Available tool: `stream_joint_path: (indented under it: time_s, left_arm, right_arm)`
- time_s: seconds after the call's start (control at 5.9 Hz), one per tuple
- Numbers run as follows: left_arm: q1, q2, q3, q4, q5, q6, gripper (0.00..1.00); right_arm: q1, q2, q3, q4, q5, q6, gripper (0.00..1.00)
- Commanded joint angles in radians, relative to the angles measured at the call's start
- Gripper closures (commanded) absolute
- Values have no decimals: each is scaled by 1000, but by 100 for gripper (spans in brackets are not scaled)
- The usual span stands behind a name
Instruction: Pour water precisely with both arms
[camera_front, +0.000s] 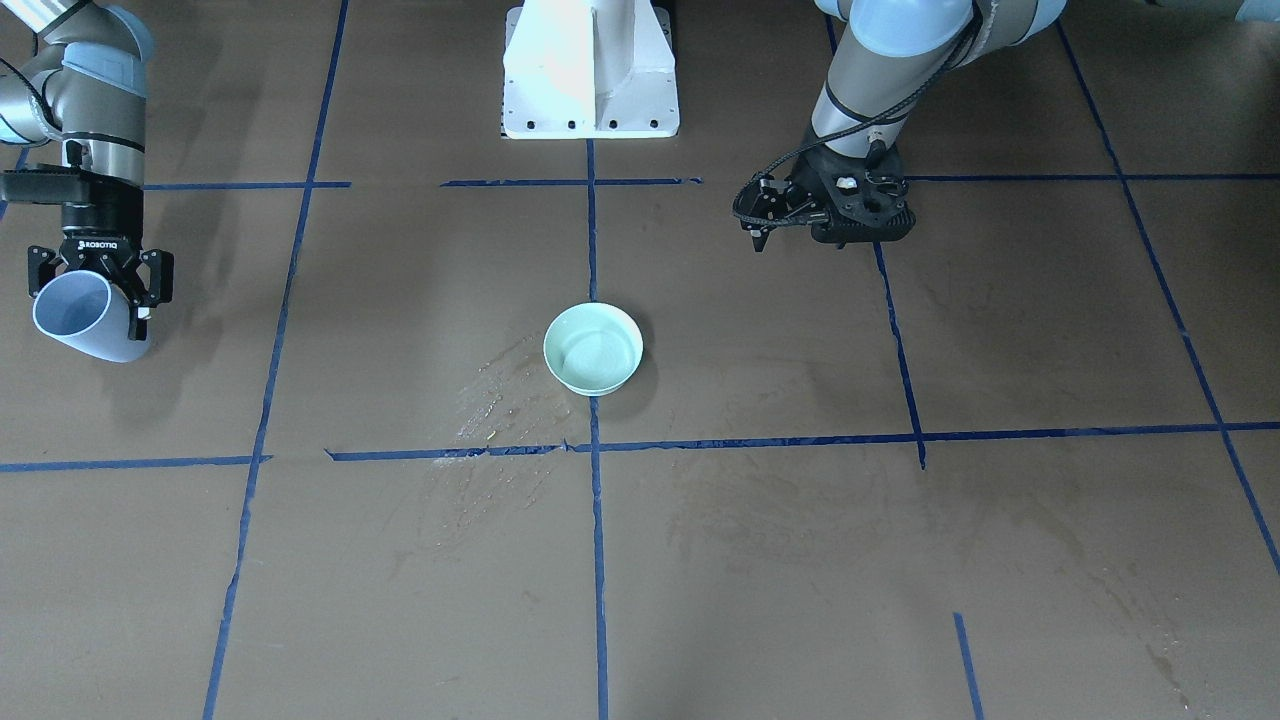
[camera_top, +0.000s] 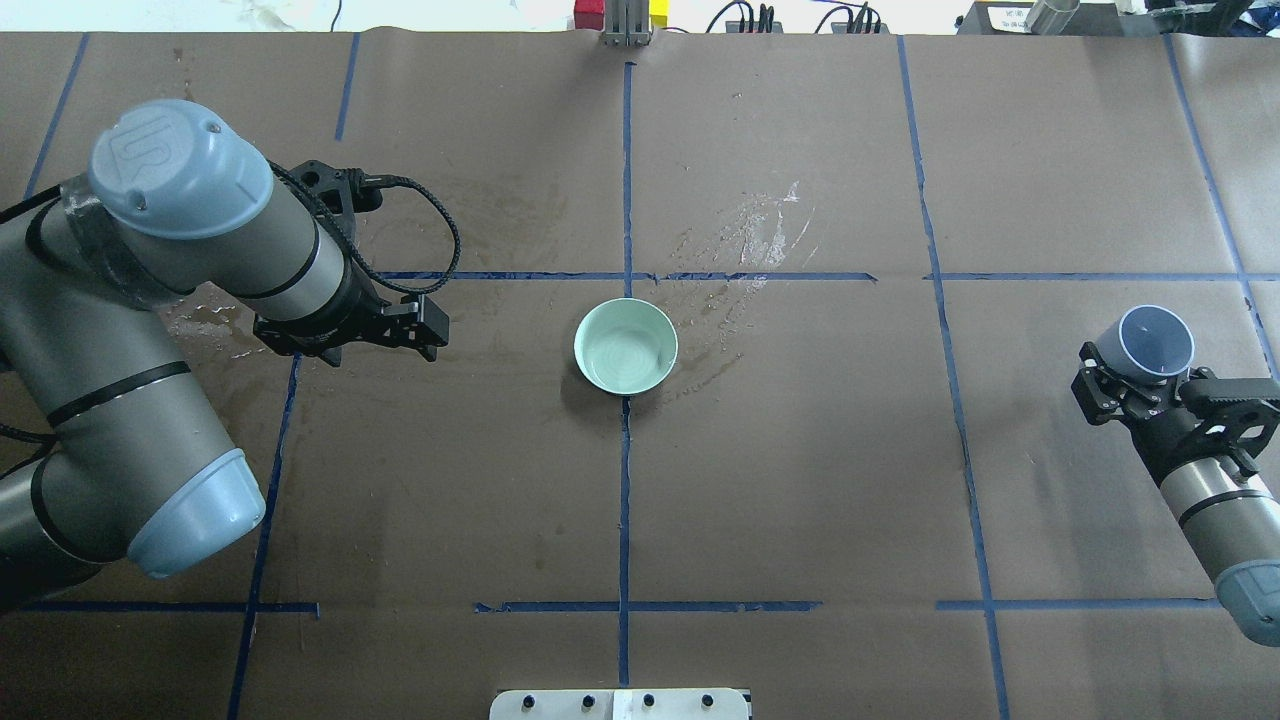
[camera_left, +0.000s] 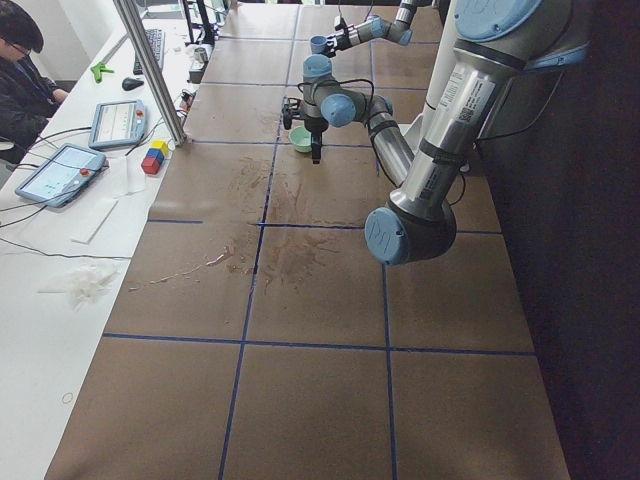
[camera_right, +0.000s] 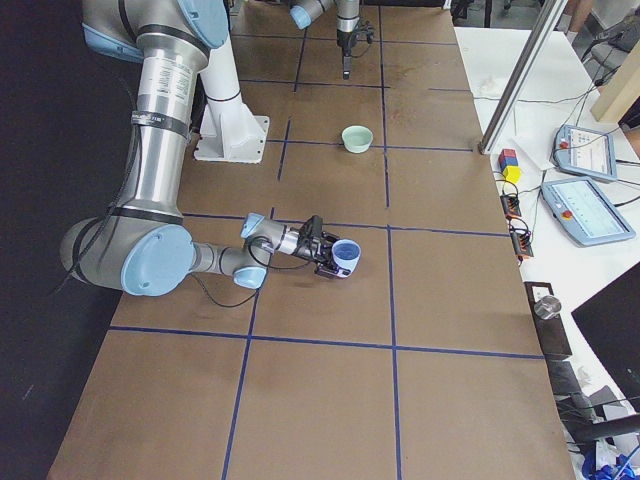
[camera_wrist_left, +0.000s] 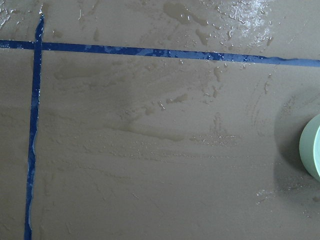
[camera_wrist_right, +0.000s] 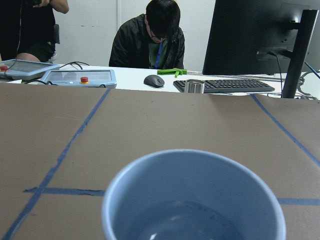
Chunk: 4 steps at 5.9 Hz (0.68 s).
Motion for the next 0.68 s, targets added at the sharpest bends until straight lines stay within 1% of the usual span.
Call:
stream_joint_path:
  time_s: [0.0,0.17,0.34,0.51]
  left_arm:
    - [0,0,-1,-1,0,0,0]
    - [0,0,-1,-1,0,0,0]
    - [0,0,0,-1,0,1,0]
    - [0,-2,0,-1,0,1,0]
  right_arm:
    - [12,77,52,5,-17,-202,93]
    - [14,171,51,3,-48,-333,92]
    - [8,196,51,-3,-41,-359,93]
    - [9,258,52,-3,-54,-442,98]
